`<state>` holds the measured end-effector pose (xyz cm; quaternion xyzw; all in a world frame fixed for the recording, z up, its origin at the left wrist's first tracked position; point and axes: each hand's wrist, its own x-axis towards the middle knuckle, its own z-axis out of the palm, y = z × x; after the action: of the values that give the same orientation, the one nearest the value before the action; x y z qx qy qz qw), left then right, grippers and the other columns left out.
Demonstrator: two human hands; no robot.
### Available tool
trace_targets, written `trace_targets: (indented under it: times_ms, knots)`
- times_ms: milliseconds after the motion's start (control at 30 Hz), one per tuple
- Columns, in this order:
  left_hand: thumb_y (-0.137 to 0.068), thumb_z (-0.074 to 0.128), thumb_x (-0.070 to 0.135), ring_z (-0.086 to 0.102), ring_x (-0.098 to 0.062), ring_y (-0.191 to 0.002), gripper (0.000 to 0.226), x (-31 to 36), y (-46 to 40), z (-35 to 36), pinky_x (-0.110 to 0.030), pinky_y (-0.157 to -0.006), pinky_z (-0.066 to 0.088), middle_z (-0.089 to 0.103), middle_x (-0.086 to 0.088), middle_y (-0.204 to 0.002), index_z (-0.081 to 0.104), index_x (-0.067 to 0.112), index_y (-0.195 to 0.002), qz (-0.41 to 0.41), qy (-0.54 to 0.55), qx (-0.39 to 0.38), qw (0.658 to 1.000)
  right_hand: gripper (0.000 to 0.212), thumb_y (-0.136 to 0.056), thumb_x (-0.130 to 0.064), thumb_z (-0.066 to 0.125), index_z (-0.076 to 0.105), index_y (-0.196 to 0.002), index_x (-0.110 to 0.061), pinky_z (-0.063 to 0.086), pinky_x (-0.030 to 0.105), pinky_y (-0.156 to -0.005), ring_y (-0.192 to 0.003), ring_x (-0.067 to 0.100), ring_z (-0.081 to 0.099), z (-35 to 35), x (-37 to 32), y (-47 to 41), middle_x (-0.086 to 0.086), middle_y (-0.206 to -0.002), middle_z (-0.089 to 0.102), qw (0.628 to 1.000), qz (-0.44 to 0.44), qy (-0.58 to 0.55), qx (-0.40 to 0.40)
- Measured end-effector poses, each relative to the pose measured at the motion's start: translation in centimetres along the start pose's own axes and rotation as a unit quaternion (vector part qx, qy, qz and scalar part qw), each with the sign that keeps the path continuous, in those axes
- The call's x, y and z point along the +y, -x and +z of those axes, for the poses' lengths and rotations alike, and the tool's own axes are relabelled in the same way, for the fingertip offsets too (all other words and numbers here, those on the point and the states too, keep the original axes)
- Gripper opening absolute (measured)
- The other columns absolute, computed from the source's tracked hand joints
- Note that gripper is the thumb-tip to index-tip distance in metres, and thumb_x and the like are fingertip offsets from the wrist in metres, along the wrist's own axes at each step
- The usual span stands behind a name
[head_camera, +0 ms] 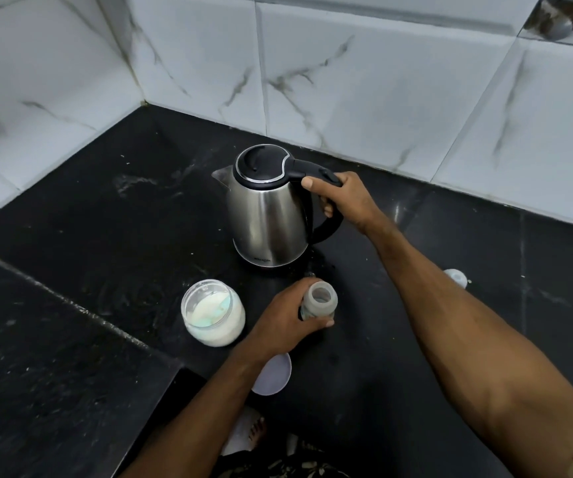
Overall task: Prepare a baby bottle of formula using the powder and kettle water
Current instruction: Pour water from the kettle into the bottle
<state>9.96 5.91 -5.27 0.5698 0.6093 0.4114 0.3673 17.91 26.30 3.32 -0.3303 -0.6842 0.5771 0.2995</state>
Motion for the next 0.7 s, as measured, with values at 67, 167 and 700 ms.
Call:
trace_targets:
  times_ms: [67, 167, 700]
  knots:
    - [-0.077, 0.084, 0.025, 0.063, -0.01, -0.108, 0.051, 0.1, 0.2, 0.1, -0.028, -0.096, 0.049, 0.067, 0.01, -0.113, 0.059, 0.021, -0.121, -0.001, -0.003, 0.005, 1.0, 0.051, -0.075, -0.049, 0.078, 0.056, -0.066, -0.004, 0.039, 0.026, -0.049, -0.043, 0.018, 0.042, 0.0, 0.0, 0.0, 0.01, -0.052, 0.046, 1.0, -0.003, -0.005, 0.003]
    - [-0.077, 0.084, 0.025, 0.063, -0.013, -0.109, 0.052, 0.2, 0.3, 0.2, -0.033, -0.097, 0.05, 0.067, 0.008, -0.114, 0.059, 0.019, -0.122, -0.002, -0.01, 0.01, 1.0, 0.05, -0.075, -0.046, 0.079, 0.05, -0.058, -0.008, 0.037, 0.026, -0.046, -0.04, 0.018, 0.041, 0.2, -0.1, 0.2, 0.009, -0.048, 0.046, 1.0, -0.01, -0.015, 0.014]
    - [-0.077, 0.083, 0.026, 0.063, -0.011, -0.11, 0.052, 0.2, 0.3, 0.3, -0.035, -0.096, 0.051, 0.066, 0.011, -0.114, 0.058, 0.024, -0.122, -0.018, -0.009, 0.01, 1.0, 0.053, -0.068, -0.048, 0.078, 0.056, -0.069, 0.0, 0.032, 0.025, -0.043, -0.04, 0.016, 0.035, -1.9, -3.5, 2.4, 0.001, -0.046, 0.038, 0.99, -0.069, -0.074, 0.098]
